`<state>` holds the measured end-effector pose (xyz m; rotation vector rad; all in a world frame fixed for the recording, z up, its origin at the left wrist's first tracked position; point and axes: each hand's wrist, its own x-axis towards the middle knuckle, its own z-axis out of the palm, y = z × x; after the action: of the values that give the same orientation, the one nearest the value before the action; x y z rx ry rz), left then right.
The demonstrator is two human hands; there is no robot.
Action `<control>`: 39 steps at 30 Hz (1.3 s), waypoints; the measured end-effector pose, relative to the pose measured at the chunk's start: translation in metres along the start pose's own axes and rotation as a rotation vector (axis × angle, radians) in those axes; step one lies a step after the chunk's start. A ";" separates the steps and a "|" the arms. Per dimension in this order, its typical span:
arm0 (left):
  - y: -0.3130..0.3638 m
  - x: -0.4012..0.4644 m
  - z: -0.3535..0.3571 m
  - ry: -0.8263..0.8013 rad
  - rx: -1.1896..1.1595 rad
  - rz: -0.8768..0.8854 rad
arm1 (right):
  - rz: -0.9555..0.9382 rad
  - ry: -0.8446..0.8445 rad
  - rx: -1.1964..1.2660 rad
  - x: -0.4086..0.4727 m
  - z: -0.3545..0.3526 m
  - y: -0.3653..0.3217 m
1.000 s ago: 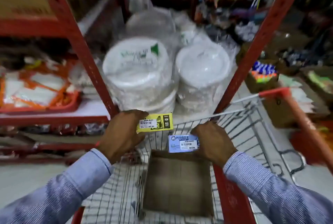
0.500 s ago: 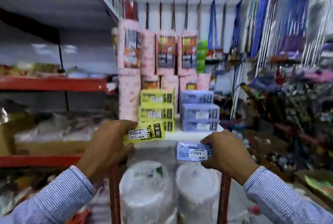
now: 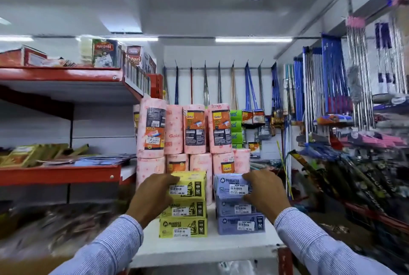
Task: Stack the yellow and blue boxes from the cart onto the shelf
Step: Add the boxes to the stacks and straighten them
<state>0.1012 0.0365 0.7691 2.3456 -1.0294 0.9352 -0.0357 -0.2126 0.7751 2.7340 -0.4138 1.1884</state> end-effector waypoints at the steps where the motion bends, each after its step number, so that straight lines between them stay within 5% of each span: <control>1: -0.001 0.004 0.004 -0.005 -0.004 0.005 | 0.003 0.000 0.001 0.004 0.005 0.001; 19: -0.025 0.020 0.039 -0.062 -0.115 -0.004 | 0.022 -0.022 0.063 0.018 0.053 -0.001; 27: -0.043 0.011 0.059 0.034 -0.031 0.114 | -0.324 0.120 0.177 0.019 0.082 -0.090; 39: -0.064 0.002 0.072 0.090 -0.075 0.110 | -0.323 0.053 0.300 0.029 0.100 -0.102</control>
<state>0.1802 0.0338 0.7150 2.1845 -1.1463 1.0146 0.0839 -0.1437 0.7270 2.8518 0.2252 1.3173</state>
